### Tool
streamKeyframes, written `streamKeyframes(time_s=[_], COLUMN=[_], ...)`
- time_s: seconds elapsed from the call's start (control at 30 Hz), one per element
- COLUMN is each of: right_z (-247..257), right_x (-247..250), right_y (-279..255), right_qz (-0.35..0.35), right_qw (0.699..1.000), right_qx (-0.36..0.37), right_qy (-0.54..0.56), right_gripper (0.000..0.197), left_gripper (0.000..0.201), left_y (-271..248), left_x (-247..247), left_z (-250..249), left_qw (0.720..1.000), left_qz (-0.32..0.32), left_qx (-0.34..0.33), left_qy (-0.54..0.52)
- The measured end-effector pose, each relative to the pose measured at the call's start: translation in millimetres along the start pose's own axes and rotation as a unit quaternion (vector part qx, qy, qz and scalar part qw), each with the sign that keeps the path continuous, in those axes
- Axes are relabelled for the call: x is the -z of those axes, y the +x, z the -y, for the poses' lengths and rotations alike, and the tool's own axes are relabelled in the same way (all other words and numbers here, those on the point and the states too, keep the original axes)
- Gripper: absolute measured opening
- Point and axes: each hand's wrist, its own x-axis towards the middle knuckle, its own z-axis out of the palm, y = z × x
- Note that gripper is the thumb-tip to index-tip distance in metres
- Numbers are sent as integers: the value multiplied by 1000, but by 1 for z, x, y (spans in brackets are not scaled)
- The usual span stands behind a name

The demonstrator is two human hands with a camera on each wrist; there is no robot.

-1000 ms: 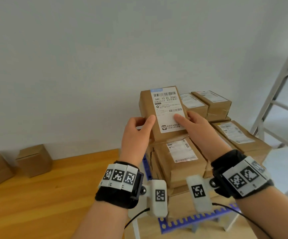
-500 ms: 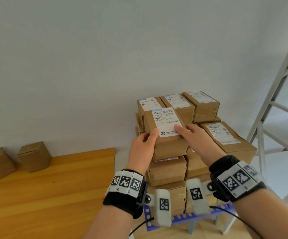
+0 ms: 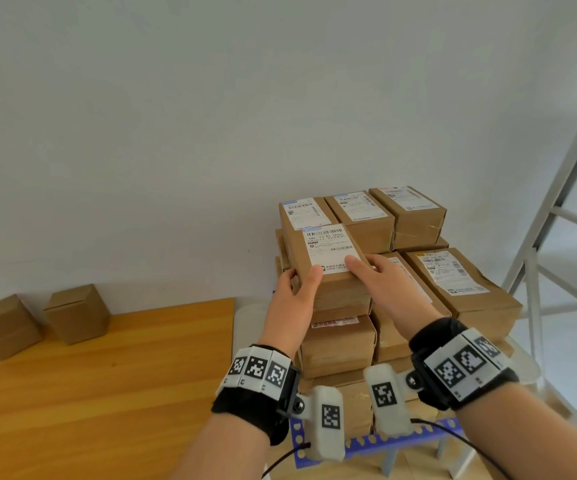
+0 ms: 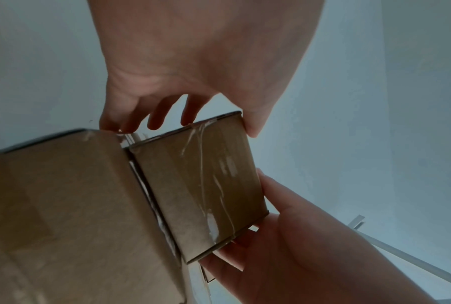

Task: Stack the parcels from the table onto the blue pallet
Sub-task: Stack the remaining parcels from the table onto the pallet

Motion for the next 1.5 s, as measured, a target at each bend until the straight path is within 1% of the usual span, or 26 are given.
streamKeyframes(time_s=[0.17, 0.23, 0.33, 0.37, 0.43, 0.53, 0.6, 0.67, 0.77, 0.8, 0.83, 0.87, 0.9, 0.93, 1.0, 1.07, 1.17, 1.27, 1.37, 1.5], right_z=[-3, -4, -4, -4, -4, -2, -2, -1, -1, -1, -1, 2, 5, 10, 25, 39, 61, 79, 94, 111], right_x=[-6, -9, -11, -12, -12, -14, -15, -15, -13, -12, -12, -11, -10, -9, -6, -7, -17, -38, -73, -138], right_y=[-1, -3, -5, -5, -7, -8, -7, -8, -10, -10, -10, -12, -13, -16, -23, -25, -30, -33, -40, -45], right_qz=[0, 2, 4, 4, 5, 1, -1, 2, -6, -13, -22, -32, -40, -51, -76, -91, -94, -73, -50, -4], right_qw=[999, 998, 997, 997, 997, 997, 997, 997, 997, 998, 998, 997, 997, 996, 992, 988, 981, 978, 979, 980], right_qx=[-9, -16, -16, -13, -10, -11, -13, -9, 6, 12, 22, 29, 41, 55, 85, 117, 153, 172, 177, 176], right_qy=[51, 65, 74, 76, 78, 76, 72, 71, 72, 67, 60, 56, 53, 52, 49, 53, 71, 90, 89, 90], right_gripper=[47, 45, 41, 39, 39, 48, 55, 56, 61, 69, 80, 92, 96, 90, 67, 57, 50, 45, 44, 44], left_gripper=[66, 75, 98, 103, 101, 87, 90, 91, 84, 80, 77, 77, 80, 85, 97, 97, 80, 68, 60, 57], left_y=[-2, -1, 0, 0, -1, -1, 1, 1, -3, -5, -6, -7, -7, -6, -4, -4, -7, -4, -5, -12], left_x=[0, -1, -1, -1, 1, 2, 1, 0, 3, 4, 5, 6, 9, 10, 15, 25, 50, 82, 123, 190], left_z=[0, 2, 5, 6, 4, 2, 2, 3, -2, -4, -5, -6, -7, -7, -6, -9, -14, -9, 0, 18], left_qw=[998, 997, 996, 996, 996, 995, 995, 995, 994, 994, 994, 994, 994, 994, 995, 995, 994, 993, 993, 989], left_qz=[18, 27, 29, 32, 38, 36, 33, 30, 33, 35, 36, 37, 38, 36, 19, -3, -31, -70, -99, -136], left_qx=[-18, -29, -33, -30, -28, -30, -30, -26, -25, -31, -32, -34, -36, -43, -49, -47, -55, -51, -43, -30], left_qy=[54, 67, 71, 74, 75, 83, 86, 90, 96, 96, 96, 94, 91, 90, 89, 91, 91, 84, 56, 46])
